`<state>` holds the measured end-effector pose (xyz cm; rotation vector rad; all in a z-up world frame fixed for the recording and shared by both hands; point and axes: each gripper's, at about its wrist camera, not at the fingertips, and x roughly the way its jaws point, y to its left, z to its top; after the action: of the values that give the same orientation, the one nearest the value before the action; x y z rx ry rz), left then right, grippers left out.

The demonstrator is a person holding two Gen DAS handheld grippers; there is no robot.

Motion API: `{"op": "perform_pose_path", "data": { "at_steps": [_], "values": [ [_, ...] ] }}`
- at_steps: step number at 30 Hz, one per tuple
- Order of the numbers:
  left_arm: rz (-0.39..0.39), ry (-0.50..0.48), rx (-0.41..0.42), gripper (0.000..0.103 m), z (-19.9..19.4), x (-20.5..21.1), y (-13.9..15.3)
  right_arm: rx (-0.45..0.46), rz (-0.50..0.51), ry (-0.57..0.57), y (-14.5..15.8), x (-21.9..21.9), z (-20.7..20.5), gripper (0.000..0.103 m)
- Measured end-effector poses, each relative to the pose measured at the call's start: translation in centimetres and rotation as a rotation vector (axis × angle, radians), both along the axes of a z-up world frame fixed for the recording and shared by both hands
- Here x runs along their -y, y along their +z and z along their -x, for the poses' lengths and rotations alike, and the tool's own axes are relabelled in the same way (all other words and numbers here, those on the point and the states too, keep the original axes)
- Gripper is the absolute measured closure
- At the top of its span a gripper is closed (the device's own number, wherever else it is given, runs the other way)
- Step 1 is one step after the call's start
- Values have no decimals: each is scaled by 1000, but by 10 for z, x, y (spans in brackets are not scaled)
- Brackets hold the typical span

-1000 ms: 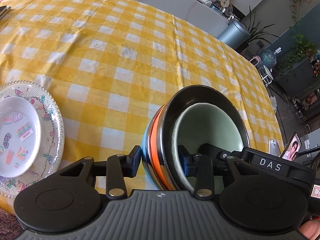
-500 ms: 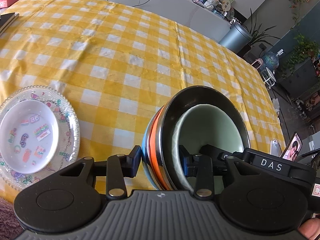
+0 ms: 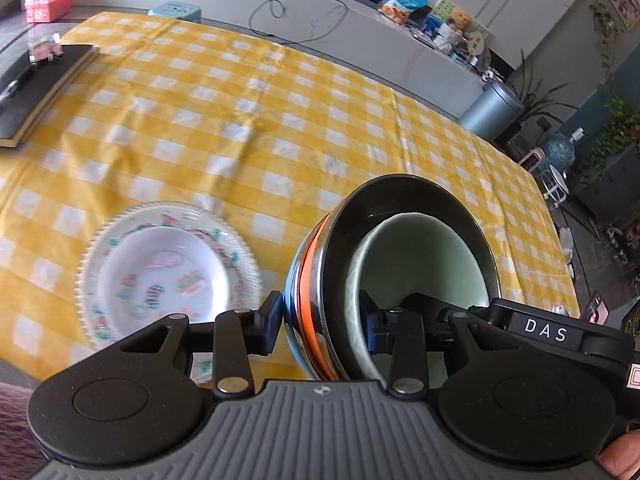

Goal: Organize plates and bowls
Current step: 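Lift the bowl stack and carry it over the sticker bowl, then lower the bowl stack into the sticker bowl and open both grippers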

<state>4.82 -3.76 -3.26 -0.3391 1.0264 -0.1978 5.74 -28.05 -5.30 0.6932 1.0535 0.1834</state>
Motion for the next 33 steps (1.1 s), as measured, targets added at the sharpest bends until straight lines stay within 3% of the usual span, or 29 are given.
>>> {"op": "perform_pose_path", "data": {
  "at_steps": [9,18,33],
  "values": [
    [30,137,-11,61,1,-67,10,21,16,119,16,-71,-23,62],
    [52,221,-72,62,-2,-108,-12,-29,36,196,-2,-119,-37,63],
    [39,245,-110,61,-11,-114,-25,-79,38,197,-13,-127,-47,62]
  ]
}}
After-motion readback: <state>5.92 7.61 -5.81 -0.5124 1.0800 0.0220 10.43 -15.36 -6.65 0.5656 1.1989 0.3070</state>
